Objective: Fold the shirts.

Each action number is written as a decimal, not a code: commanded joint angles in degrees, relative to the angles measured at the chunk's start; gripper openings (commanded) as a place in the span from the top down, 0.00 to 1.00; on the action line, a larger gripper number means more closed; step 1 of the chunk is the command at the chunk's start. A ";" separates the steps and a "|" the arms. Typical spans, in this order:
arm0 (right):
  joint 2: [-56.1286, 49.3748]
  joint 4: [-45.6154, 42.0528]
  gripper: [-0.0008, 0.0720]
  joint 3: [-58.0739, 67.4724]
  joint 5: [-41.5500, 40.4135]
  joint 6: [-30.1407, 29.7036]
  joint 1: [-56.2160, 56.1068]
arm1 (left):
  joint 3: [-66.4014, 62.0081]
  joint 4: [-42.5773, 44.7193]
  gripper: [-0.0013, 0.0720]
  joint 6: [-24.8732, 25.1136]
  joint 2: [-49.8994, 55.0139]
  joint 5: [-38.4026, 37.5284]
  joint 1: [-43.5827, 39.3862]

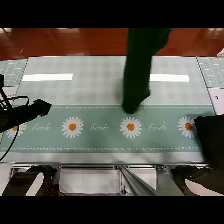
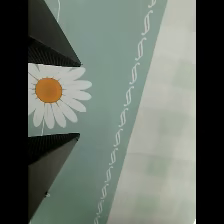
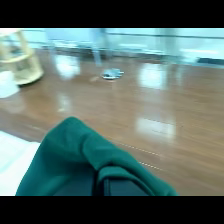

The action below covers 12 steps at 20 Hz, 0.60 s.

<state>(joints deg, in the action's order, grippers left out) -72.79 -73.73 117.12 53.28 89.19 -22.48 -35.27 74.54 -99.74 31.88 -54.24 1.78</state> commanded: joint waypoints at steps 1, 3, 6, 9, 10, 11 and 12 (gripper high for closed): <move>-0.15 -0.24 0.95 0.96 -1.88 0.17 -6.86 | 0.50 -0.66 0.29 0.07 -0.13 0.94 -0.02; -0.15 -0.26 0.95 0.96 -2.75 0.20 -10.56 | 0.50 -0.63 0.29 0.07 -0.13 1.16 -0.02; -0.37 -0.31 0.95 0.94 -2.62 0.22 -15.50 | 0.50 -0.63 0.29 0.07 -0.13 1.66 -0.02; -0.50 -0.68 0.95 -2.19 0.35 3.54 -16.83 | 0.50 -0.66 0.29 0.04 -0.13 1.55 -0.02; -0.57 -2.10 0.95 -4.13 4.13 5.49 -15.78 | 0.50 -0.66 0.29 0.07 -0.13 1.46 -0.02; -0.59 -4.37 0.95 -6.56 9.20 6.38 -14.56 | 0.50 -0.66 0.29 0.07 -0.13 1.09 -0.02; -0.59 -6.86 0.95 -9.33 13.88 6.84 -13.22 | 0.50 -0.68 0.29 0.24 -0.13 0.48 -0.02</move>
<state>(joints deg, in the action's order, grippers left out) -73.34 -75.96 112.66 56.95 92.95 -36.95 -34.79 73.89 -99.66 31.81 -52.90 1.78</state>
